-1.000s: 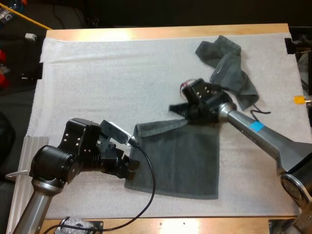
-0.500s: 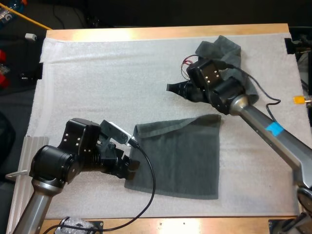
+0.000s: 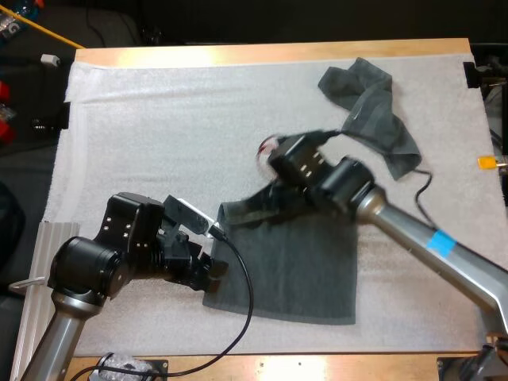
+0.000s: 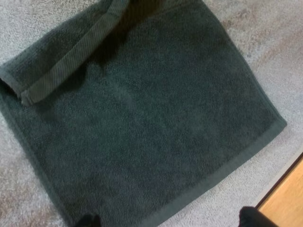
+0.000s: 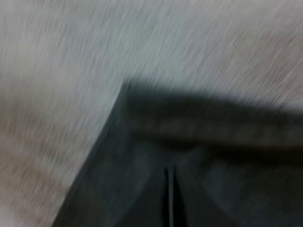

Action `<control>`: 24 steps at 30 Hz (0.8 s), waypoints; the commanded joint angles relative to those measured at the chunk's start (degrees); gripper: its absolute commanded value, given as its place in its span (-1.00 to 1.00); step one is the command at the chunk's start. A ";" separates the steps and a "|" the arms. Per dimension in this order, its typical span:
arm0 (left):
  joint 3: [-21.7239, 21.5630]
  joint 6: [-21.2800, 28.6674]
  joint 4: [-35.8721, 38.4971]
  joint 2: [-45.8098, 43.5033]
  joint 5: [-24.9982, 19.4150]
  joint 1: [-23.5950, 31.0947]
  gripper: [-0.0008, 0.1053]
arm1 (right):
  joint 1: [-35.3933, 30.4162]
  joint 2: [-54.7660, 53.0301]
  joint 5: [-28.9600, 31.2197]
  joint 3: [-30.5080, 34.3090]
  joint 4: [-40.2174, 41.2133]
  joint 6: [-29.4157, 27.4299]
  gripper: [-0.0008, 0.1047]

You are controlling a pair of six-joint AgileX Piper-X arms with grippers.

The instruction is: Pick towel from pile, fold and stack

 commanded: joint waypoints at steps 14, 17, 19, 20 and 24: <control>-0.35 0.37 0.68 -0.29 0.44 -0.20 0.09 | 1.00 13.41 -4.41 0.11 -0.88 1.13 -0.99; -0.35 0.37 0.68 -0.29 0.44 -0.20 0.09 | 0.69 15.68 -4.27 0.11 -2.26 1.29 -0.99; -0.35 0.37 0.68 -0.29 0.75 -0.20 0.09 | 0.38 16.80 -4.26 0.11 -3.50 2.46 -0.99; -0.35 0.37 0.68 -0.29 0.79 -0.20 0.09 | -0.05 17.22 -4.15 0.11 -4.46 3.23 -0.99; -0.35 0.37 0.68 -0.29 0.77 -0.20 0.09 | -1.61 18.78 -4.27 0.11 -7.01 5.82 -0.99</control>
